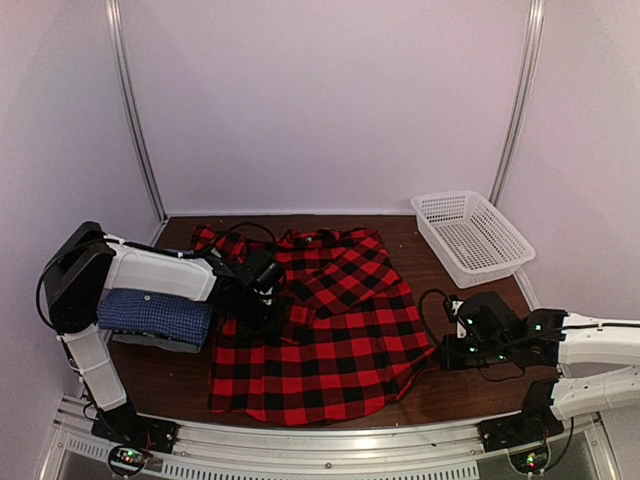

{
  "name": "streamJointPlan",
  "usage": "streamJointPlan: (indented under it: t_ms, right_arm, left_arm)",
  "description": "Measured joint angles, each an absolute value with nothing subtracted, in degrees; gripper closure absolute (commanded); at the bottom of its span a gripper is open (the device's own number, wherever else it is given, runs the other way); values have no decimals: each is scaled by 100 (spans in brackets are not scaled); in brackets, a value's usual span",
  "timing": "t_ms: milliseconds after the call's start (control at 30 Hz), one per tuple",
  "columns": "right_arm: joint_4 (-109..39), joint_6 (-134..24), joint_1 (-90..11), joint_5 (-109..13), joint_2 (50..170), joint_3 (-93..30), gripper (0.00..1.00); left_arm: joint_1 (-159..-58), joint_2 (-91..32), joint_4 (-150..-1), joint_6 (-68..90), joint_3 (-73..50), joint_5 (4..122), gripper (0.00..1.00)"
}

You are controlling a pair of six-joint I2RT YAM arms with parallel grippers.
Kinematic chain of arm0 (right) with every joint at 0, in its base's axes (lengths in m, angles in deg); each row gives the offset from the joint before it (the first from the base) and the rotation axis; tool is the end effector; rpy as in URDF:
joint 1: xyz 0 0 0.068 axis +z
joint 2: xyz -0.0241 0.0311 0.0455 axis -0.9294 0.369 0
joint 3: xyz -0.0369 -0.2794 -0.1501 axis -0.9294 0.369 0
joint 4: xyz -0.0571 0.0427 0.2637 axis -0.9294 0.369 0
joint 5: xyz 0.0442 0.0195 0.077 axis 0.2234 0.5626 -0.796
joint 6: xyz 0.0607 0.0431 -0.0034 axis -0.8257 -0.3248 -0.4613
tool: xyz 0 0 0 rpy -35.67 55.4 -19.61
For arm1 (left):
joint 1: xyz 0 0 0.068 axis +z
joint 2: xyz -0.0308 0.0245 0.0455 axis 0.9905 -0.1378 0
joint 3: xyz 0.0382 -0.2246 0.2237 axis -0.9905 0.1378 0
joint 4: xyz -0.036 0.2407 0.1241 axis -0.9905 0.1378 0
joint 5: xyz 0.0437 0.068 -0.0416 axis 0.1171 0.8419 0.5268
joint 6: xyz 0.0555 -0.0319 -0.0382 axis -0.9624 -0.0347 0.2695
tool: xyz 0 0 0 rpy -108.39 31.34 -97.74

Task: Fold and stack the long sleeve shirts
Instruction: Pick up the flattened shirt from the center of the board.

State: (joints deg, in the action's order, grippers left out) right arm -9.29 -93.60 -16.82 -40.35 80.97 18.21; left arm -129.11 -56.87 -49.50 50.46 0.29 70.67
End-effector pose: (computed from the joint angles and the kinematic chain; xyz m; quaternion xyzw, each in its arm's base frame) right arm 0.1052 0.1323 0.1908 -0.0500 0.9460 0.2399 0.2123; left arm 0.2552 -0.2753 0.1641 -0.0318 0.9774 -0.1624 0.1317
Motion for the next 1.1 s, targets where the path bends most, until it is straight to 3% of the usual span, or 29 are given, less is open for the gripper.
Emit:
streamJointPlan:
  t_ms: [167, 567, 867, 1100]
  right_arm:
    - [-999, -9395, -1682, -4035, 8099, 1850, 100]
    - [-1003, -9730, -1682, -4032, 8237, 2047, 100]
    - [-837, -10068, -1619, -3892, 8237, 2075, 100]
    - [-457, -10267, -1240, -3429, 8324, 1607, 100]
  left_arm:
    - [-12908, -5685, -4771, 4935, -319, 6993, 100]
    - [-12314, -5670, -4181, 4141, -2834, 6825, 100]
    - [-11367, -6177, -4166, 3396, -5695, 6346, 100]
    - [-10959, -6828, -4310, 3204, -6358, 5660, 100]
